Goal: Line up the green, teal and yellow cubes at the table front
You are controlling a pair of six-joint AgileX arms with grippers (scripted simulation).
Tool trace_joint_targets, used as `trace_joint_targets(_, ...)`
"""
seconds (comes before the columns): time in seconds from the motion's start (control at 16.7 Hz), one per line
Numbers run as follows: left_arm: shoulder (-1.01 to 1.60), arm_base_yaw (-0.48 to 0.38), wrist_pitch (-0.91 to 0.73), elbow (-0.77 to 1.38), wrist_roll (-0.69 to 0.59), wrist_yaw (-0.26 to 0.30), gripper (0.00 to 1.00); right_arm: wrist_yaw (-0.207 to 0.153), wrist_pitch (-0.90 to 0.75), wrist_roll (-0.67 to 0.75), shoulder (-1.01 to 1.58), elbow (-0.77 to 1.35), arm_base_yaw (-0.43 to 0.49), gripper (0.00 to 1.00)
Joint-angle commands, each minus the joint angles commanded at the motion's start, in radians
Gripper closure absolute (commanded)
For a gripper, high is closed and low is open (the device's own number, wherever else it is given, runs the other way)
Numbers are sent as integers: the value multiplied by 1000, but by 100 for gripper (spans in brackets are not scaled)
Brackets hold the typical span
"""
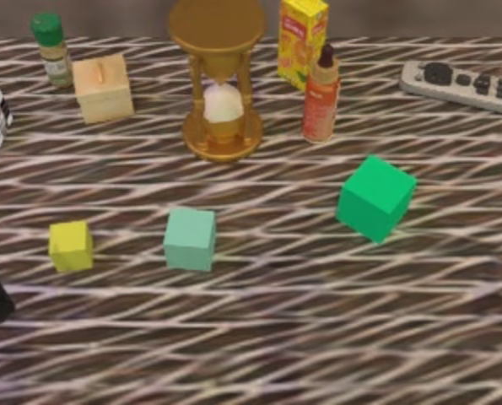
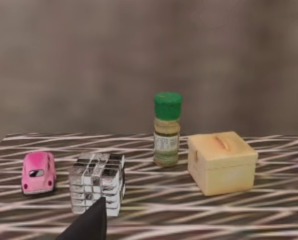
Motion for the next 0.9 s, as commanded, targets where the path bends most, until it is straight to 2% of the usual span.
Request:
trace_joint_targets(0.24, 31, -1, -18, 30, -7, -2, 0, 0, 0, 0, 0, 0, 0, 0)
trace_joint_targets(0.42, 157, -8, -92, 143, -33, -6, 0, 0, 0, 0, 0, 0, 0, 0)
trace_joint_targets(0.9, 874, -73, -493, 642, -143, -5, 0, 0, 0, 0, 0, 0, 0, 0)
